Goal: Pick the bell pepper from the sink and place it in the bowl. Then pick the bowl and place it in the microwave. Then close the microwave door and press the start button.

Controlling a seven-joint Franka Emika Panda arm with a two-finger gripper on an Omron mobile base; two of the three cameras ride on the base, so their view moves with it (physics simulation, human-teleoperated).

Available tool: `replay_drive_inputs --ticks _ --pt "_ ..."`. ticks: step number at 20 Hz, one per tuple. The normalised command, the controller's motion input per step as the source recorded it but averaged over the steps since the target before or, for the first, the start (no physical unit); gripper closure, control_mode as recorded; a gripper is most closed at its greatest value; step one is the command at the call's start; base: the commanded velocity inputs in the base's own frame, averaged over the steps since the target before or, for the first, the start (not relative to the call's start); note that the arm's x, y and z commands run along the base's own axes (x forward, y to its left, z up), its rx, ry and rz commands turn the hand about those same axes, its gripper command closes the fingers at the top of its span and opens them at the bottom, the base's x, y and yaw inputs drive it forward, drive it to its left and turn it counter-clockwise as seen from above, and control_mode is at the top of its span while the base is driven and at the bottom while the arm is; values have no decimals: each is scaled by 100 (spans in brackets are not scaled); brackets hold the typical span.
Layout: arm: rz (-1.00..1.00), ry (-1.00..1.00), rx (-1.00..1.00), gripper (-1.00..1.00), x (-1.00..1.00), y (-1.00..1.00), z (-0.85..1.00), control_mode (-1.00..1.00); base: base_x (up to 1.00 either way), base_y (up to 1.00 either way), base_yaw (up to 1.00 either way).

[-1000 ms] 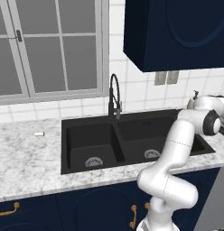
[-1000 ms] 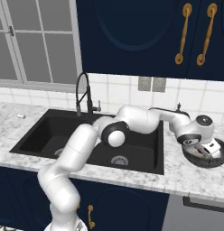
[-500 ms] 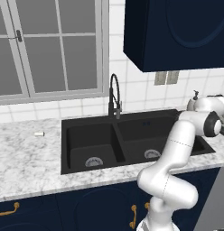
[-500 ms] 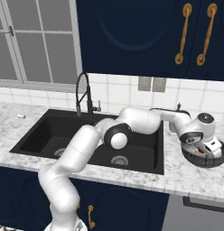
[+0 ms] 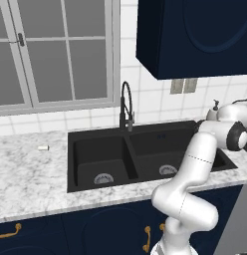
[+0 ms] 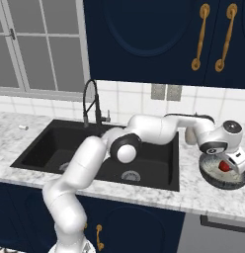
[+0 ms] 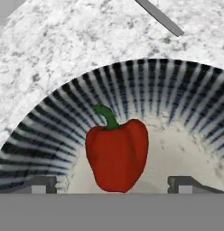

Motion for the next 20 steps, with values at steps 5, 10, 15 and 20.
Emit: replay_drive_inputs --ticks 5,10,15,20 --pt "0 -1 -11 -100 -53 42 32 -100 0 0 0" --pt "0 -1 -17 -100 -37 42 28 -100 0 0 0" --pt "8 11 -9 -100 -3 43 21 -100 0 0 0" --pt "11 17 -7 -100 1 31 16 -100 0 0 0"
